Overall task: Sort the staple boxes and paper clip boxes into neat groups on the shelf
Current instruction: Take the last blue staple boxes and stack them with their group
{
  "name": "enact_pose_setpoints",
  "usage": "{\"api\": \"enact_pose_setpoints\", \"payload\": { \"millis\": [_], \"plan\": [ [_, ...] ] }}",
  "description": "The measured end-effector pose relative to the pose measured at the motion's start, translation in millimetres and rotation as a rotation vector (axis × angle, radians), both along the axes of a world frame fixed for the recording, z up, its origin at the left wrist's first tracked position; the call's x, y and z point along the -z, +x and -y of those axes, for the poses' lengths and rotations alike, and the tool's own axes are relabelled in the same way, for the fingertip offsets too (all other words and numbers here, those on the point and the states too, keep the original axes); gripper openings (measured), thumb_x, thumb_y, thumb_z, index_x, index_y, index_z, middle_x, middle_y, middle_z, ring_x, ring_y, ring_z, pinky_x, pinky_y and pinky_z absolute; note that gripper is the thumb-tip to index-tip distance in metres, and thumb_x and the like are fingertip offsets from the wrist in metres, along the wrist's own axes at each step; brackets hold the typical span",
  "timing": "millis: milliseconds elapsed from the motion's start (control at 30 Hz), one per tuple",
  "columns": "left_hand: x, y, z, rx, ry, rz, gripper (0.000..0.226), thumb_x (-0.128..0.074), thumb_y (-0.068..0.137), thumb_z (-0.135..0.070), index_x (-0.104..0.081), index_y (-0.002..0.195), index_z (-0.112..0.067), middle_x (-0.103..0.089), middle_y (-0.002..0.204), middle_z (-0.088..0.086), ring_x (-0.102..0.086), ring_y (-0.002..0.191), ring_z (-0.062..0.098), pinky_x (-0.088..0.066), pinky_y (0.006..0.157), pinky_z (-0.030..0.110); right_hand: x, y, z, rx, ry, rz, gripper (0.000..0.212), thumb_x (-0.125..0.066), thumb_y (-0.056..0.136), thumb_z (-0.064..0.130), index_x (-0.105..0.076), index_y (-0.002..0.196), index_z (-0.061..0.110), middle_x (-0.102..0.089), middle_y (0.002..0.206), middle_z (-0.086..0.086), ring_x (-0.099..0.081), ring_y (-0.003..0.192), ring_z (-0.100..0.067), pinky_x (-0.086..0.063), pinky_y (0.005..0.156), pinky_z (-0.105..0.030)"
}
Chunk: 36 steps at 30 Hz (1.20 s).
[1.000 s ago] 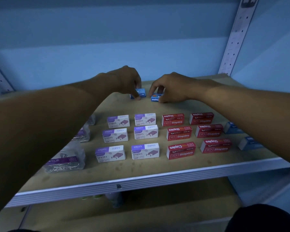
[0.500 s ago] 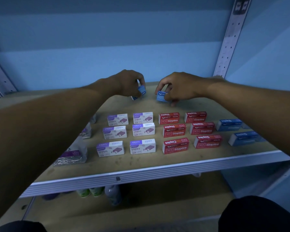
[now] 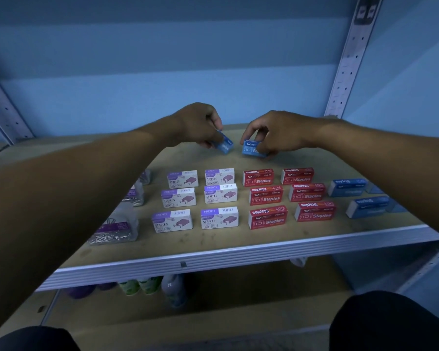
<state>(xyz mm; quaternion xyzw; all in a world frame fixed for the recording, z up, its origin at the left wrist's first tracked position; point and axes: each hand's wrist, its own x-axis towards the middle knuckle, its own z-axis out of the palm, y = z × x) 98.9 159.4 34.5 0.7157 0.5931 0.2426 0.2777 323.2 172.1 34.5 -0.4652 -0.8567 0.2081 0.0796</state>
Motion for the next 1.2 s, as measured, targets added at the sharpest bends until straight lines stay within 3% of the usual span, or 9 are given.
{"api": "enact_pose_setpoints", "payload": {
  "millis": [200, 400, 633, 733, 867, 1000, 1200],
  "plan": [
    [1.6, -11.7, 1.8, 0.043, -0.034, -0.112, 0.026, -0.079, 0.079, -0.013, -0.070, 0.103, -0.011, -0.068, 0.090, 0.000, -0.065, 0.081, 0.012, -0.056, 0.067, 0.024, 1.3, -2.4, 0.5, 0.002, 0.032, 0.030, 0.028, -0.070, 0.087, 0.012, -0.074, 0.105, 0.033, -0.068, 0.094, 0.008, -0.066, 0.082, -0.010, -0.047, 0.063, -0.019],
    [3.3, -14.8, 4.9, 0.075, -0.029, -0.269, 0.022, -0.078, 0.081, -0.014, -0.073, 0.103, -0.015, -0.068, 0.087, -0.005, -0.062, 0.073, 0.009, -0.048, 0.059, 0.019, 1.3, -1.6, 0.3, 0.019, 0.043, 0.026, 0.028, -0.068, 0.087, 0.010, -0.075, 0.104, 0.031, -0.068, 0.091, 0.011, -0.065, 0.079, -0.006, -0.047, 0.063, -0.017],
    [4.3, -12.3, 6.0, 0.096, 0.019, -0.366, 0.024, -0.078, 0.081, -0.019, -0.073, 0.104, -0.016, -0.070, 0.096, -0.003, -0.064, 0.080, 0.013, -0.053, 0.068, 0.024, 1.9, -1.0, 1.4, 0.023, 0.048, 0.028, 0.027, -0.069, 0.087, 0.011, -0.076, 0.105, 0.029, -0.068, 0.089, 0.014, -0.065, 0.076, -0.002, -0.053, 0.069, -0.021],
    [4.4, -9.1, 5.8, 0.079, 0.045, -0.383, 0.020, -0.078, 0.082, -0.020, -0.074, 0.100, -0.016, -0.072, 0.095, -0.001, -0.066, 0.080, 0.012, -0.052, 0.065, 0.022, 1.9, 0.1, 2.3, 0.029, 0.051, 0.028, 0.027, -0.069, 0.088, 0.010, -0.076, 0.106, 0.028, -0.067, 0.088, 0.016, -0.064, 0.074, 0.000, -0.056, 0.076, -0.025],
    [0.6, -1.5, 7.9, 0.071, 0.081, -0.381, 0.018, -0.078, 0.081, -0.019, -0.075, 0.098, -0.015, -0.072, 0.092, 0.001, -0.069, 0.081, 0.016, -0.051, 0.060, 0.020, -3.6, 8.2, 4.5, 0.058, 0.057, -0.008, 0.027, -0.068, 0.087, 0.009, -0.077, 0.104, 0.027, -0.071, 0.090, 0.013, -0.068, 0.077, -0.004, -0.054, 0.071, -0.021],
    [-9.1, 17.5, 12.5, 0.090, 0.111, -0.332, 0.019, -0.079, 0.080, -0.019, -0.075, 0.098, -0.013, -0.072, 0.087, -0.001, -0.070, 0.081, 0.016, -0.056, 0.064, 0.023, -11.8, 27.3, 10.6, 0.088, 0.057, -0.029, 0.026, -0.068, 0.087, 0.008, -0.077, 0.099, 0.030, -0.073, 0.092, 0.009, -0.072, 0.079, -0.009, -0.058, 0.077, -0.025],
    [-21.4, 67.5, 19.5, 0.126, 0.159, -0.282, 0.015, -0.079, 0.079, -0.019, -0.076, 0.093, -0.017, -0.073, 0.086, -0.003, -0.070, 0.075, 0.012, -0.056, 0.063, 0.022, -21.0, 70.3, 22.3, 0.171, 0.065, -0.038, 0.025, -0.070, 0.085, 0.010, -0.078, 0.094, 0.032, -0.075, 0.088, 0.013, -0.073, 0.073, -0.003, -0.056, 0.070, -0.018]
  ]
}}
